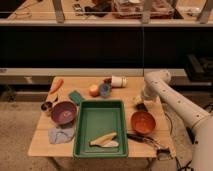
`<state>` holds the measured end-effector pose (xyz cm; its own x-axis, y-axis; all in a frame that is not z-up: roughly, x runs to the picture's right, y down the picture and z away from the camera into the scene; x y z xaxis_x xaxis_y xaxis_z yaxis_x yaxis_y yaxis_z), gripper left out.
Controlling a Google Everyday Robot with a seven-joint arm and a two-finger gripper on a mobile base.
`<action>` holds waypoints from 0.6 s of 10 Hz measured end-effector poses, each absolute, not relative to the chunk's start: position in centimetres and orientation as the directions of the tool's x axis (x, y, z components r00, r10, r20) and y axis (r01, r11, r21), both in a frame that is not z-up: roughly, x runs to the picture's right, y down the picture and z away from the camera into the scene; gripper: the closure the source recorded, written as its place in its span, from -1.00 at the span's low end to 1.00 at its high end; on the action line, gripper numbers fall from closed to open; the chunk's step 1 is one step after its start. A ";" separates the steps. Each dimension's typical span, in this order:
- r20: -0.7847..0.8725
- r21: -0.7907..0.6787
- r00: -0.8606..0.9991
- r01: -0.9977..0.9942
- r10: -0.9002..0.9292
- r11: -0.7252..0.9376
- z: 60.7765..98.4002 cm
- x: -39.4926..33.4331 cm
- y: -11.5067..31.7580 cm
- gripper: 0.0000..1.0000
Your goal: Wipe tray with eraser
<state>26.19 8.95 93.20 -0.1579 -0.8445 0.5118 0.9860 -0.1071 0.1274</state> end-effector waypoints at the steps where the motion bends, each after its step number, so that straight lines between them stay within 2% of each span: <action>1: 0.518 0.134 -0.160 0.985 -0.840 -0.105 93.6 25.8 9.5 -0.23; 2: 0.519 0.136 -0.158 0.985 -0.840 -0.101 93.6 25.8 9.5 -0.07; 4: 0.515 0.152 -0.150 0.985 -0.844 -0.083 93.4 25.3 9.3 0.38; 6: 0.496 0.175 -0.121 0.984 -0.860 -0.037 92.9 25.0 8.5 0.72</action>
<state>25.03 8.51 92.93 -0.1210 -0.8596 0.4964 0.9838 -0.0373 0.1752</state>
